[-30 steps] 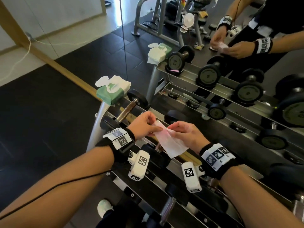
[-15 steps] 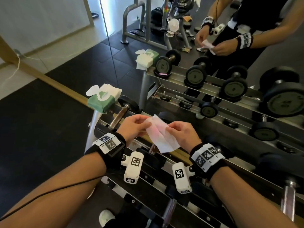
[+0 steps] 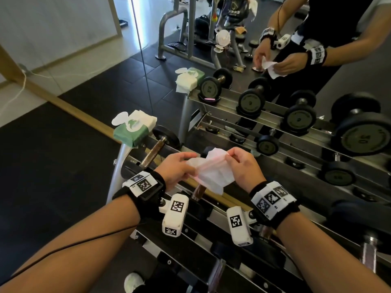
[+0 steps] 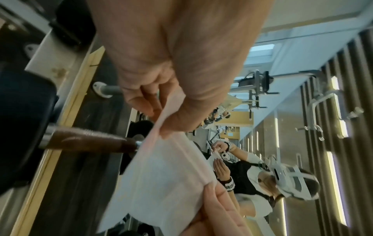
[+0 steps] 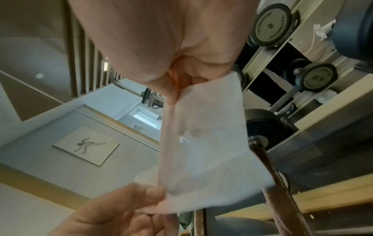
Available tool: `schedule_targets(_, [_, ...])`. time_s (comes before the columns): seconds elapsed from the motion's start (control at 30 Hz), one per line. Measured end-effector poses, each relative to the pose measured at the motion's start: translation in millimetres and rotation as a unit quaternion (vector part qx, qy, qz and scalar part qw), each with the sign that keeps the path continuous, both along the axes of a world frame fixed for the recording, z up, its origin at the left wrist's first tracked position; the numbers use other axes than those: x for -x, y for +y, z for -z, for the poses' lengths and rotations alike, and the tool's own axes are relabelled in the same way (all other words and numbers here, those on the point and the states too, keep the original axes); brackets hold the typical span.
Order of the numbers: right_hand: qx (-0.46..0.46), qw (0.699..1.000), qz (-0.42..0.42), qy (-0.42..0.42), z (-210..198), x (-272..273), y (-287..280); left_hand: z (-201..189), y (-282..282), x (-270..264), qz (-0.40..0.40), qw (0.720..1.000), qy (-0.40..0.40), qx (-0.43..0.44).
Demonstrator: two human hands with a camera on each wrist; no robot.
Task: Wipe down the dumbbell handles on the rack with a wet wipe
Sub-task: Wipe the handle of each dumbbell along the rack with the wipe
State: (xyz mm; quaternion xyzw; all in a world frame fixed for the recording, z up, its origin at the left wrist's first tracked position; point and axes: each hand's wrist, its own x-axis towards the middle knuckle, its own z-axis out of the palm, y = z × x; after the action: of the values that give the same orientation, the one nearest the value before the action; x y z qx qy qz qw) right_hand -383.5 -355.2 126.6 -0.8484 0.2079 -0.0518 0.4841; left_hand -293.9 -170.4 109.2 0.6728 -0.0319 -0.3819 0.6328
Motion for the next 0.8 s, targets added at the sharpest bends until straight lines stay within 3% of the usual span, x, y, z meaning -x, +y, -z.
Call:
schedule_targets(0.13, [-0.056,0.998,-0.022,-0.023,-3.9,1.1,7.9,-17.1,9.7,0.8,0.094,0.99,-0.086,-0.057])
schedule_targets(0.3, [-0.149,0.986,-0.073,0.014,-8.4,1.2,13.9,-27.4,12.8,-0.3,0.1,0.993,-0.055,-0.005])
schedule_targets(0.37, [-0.165,0.983,-0.065,0.034,-12.2,-0.1,9.2,-28.3,13.7,-3.0,0.079,0.989,-0.123,-0.035])
schedule_targets(0.43, [-0.235,0.97,-0.048,0.041,-16.8,0.8,4.9,-29.7,14.4,-3.3,0.086,0.972,-0.203,-0.083])
schedule_targets(0.5, [-0.312,0.948,-0.034,0.05,-16.6,0.5,0.2,-28.4,15.4,-2.9,0.107,0.962,-0.231,-0.101])
schedule_targets(0.7, [-0.419,0.907,0.027,0.046,-26.8,0.3,-15.4,-30.3,26.9,0.8,0.135,0.962,-0.221,-0.09])
schedule_targets(0.8, [-0.396,0.917,0.045,0.022,-35.3,-0.3,-27.4,-34.5,28.4,7.7,0.173,0.972,-0.155,0.021])
